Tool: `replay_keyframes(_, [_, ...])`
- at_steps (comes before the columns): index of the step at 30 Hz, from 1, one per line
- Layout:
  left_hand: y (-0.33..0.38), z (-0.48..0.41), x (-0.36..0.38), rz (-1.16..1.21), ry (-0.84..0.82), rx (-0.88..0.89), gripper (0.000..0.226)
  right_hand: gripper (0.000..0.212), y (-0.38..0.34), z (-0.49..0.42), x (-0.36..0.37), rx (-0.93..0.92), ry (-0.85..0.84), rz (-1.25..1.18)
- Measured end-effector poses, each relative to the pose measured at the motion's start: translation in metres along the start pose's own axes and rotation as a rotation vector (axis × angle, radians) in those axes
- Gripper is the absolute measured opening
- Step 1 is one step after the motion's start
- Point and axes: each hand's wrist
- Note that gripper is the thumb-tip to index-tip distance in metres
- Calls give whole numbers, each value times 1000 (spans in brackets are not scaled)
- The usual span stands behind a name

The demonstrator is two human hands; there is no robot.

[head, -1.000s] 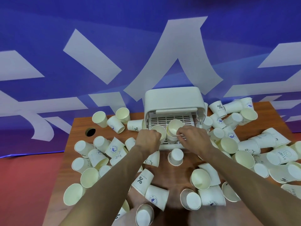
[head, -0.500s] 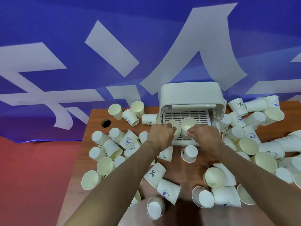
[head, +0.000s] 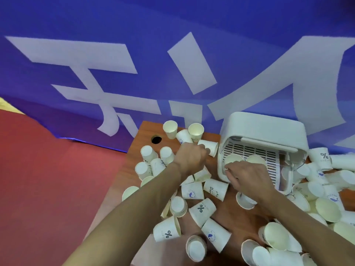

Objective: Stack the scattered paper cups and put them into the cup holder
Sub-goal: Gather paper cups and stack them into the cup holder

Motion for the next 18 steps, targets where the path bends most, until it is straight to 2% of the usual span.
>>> replay_keyframes(2, [-17, 16, 1, -8, -1, -63, 11, 9, -28, -20, 0, -22, -75, -87])
replay_keyframes(8, [-66, 85, 14, -5, 4, -241, 9, 25, -93, -58, 29, -206, -248, -97])
replay_keyframes(11, [-86, 129, 30, -5, -48, -341, 7, 22, -122, -68, 43, -271, -236, -108])
replay_keyframes(15, [-101, 189, 60, 54, -124, -473, 13, 21, -161, -75, 67, -385, -364, -116])
replay_keyframes(18, [-102, 229, 83, 124, -186, -506, 16, 20, -188, -74, 80, -431, -390, -146])
Point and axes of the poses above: each hand's wrist, its own z-axis away from the middle knuckle, its own x-axis out of the palm, y = z × x, and after that the axes turned 4 degrees about x, right-handed
